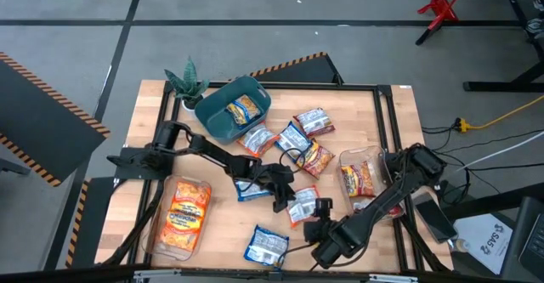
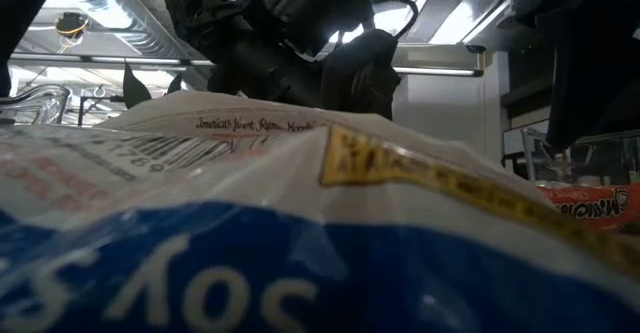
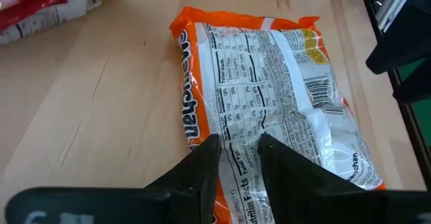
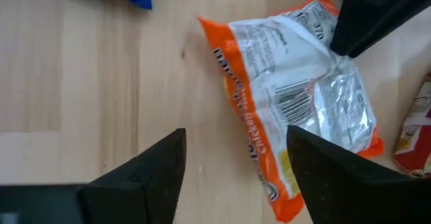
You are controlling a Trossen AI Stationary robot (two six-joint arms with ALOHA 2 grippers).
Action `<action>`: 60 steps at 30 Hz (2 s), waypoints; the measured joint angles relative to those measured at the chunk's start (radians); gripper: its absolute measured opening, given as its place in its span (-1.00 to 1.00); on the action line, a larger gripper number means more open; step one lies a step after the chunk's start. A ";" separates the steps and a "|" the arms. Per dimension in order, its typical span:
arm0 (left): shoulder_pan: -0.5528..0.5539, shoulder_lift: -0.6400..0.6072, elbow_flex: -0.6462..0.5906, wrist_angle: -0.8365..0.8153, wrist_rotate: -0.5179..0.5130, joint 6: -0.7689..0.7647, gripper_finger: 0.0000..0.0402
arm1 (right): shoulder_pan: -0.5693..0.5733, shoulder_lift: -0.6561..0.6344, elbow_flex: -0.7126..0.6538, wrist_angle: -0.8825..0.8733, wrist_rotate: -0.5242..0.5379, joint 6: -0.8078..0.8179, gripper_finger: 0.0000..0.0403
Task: Sort Maruchan noodles
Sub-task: Put the orange noodle pack into the left transparent bin
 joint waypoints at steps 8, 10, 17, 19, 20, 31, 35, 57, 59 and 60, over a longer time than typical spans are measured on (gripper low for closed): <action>0.027 -0.002 0.000 -0.022 0.016 -0.036 -0.50 | 0.000 0.000 0.091 -0.128 0.020 0.005 0.15; 0.036 -0.002 0.000 -0.023 0.009 -0.042 -0.50 | 0.000 0.000 0.122 -0.156 0.048 -0.002 0.13; 0.081 -0.002 0.000 -0.029 -0.007 -0.163 -0.50 | 0.000 0.000 0.145 -0.183 0.079 -0.032 0.12; 0.091 -0.002 0.000 -0.030 -0.008 -0.184 -0.50 | 0.000 0.000 0.145 -0.188 0.096 -0.039 0.12; 0.096 -0.002 0.000 -0.030 -0.007 -0.189 -0.50 | 0.000 0.000 0.142 -0.188 0.115 -0.050 0.12; 0.104 -0.002 0.000 -0.030 0.003 -0.200 -0.50 | -0.030 0.008 -0.016 0.035 0.202 -0.107 0.12; 0.104 -0.002 0.000 -0.030 0.007 -0.200 -0.50 | -0.057 0.013 -0.088 0.120 0.214 -0.180 0.12; 0.110 -0.004 0.000 -0.048 0.060 -0.192 -0.50 | -0.137 0.091 -0.238 0.265 0.358 -0.289 0.11; 0.110 -0.004 0.000 -0.050 0.078 -0.193 -0.50 | -0.134 0.095 -0.233 0.265 0.375 -0.289 0.04; 0.110 -0.004 0.000 -0.054 0.083 -0.194 -0.50 | -0.132 0.096 -0.228 0.260 0.385 -0.289 -0.02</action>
